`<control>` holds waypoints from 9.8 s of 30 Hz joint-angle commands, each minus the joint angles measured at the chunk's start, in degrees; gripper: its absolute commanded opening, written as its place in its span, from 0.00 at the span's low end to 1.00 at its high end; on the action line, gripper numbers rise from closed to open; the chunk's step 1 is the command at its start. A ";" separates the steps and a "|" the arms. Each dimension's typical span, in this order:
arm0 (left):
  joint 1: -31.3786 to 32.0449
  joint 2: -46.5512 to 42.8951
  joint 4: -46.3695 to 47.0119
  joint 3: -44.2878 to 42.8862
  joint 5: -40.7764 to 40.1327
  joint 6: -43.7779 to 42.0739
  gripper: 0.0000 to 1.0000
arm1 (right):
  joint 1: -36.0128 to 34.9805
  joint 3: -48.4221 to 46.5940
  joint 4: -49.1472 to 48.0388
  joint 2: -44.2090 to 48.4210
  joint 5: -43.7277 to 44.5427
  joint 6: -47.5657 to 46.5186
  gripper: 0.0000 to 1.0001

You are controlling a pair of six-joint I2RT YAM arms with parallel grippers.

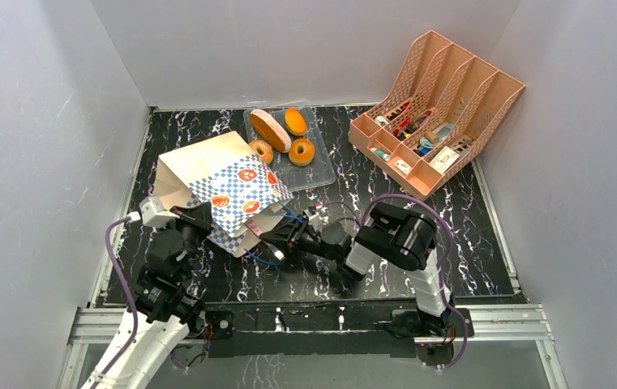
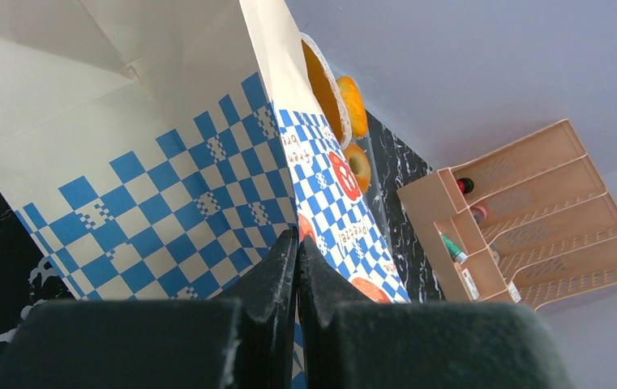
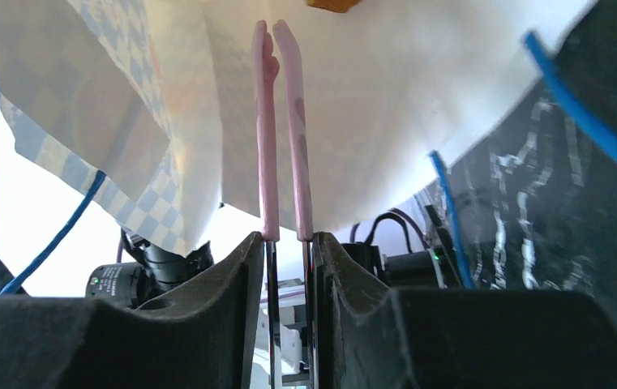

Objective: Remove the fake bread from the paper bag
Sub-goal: Take out the fake bread from the paper bag.

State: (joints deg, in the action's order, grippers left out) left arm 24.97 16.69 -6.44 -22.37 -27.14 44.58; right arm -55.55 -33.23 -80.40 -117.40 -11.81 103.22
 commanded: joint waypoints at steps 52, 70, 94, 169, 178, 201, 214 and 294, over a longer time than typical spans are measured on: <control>0.25 -5.20 -6.88 -4.34 0.36 7.81 0.00 | 2.37 -15.80 -0.20 -13.51 -0.66 -0.56 0.30; 0.26 -4.21 -5.95 -3.56 1.81 8.22 0.00 | 2.80 -16.65 1.54 -13.51 -2.05 -1.48 0.32; 0.25 -2.70 -7.36 -3.91 2.44 7.60 0.00 | 3.78 -20.99 4.03 -13.42 -4.97 -4.39 0.34; 0.25 -3.68 -7.36 -1.08 3.62 9.56 0.00 | 4.75 -21.84 3.72 -11.47 -8.58 -6.53 0.35; 0.25 -4.03 -7.62 -1.27 3.57 9.39 0.00 | 4.75 -19.58 4.15 -10.25 -8.66 -7.55 0.35; 0.21 -4.27 -7.29 -0.53 4.11 9.91 0.00 | 4.61 -18.20 3.74 -10.63 -7.87 -7.68 0.35; 0.25 -4.47 -7.54 -0.31 4.54 10.48 0.00 | 4.48 -21.90 4.76 -12.21 -8.38 -7.60 0.36; 0.26 2.73 -7.66 -4.73 11.95 5.63 0.00 | 3.83 -34.92 9.60 -17.45 -15.30 -6.64 0.00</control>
State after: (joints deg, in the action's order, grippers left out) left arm 24.97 20.60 -13.78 -24.12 -15.49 50.09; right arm -51.75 -70.30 -63.18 -136.55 -26.30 95.04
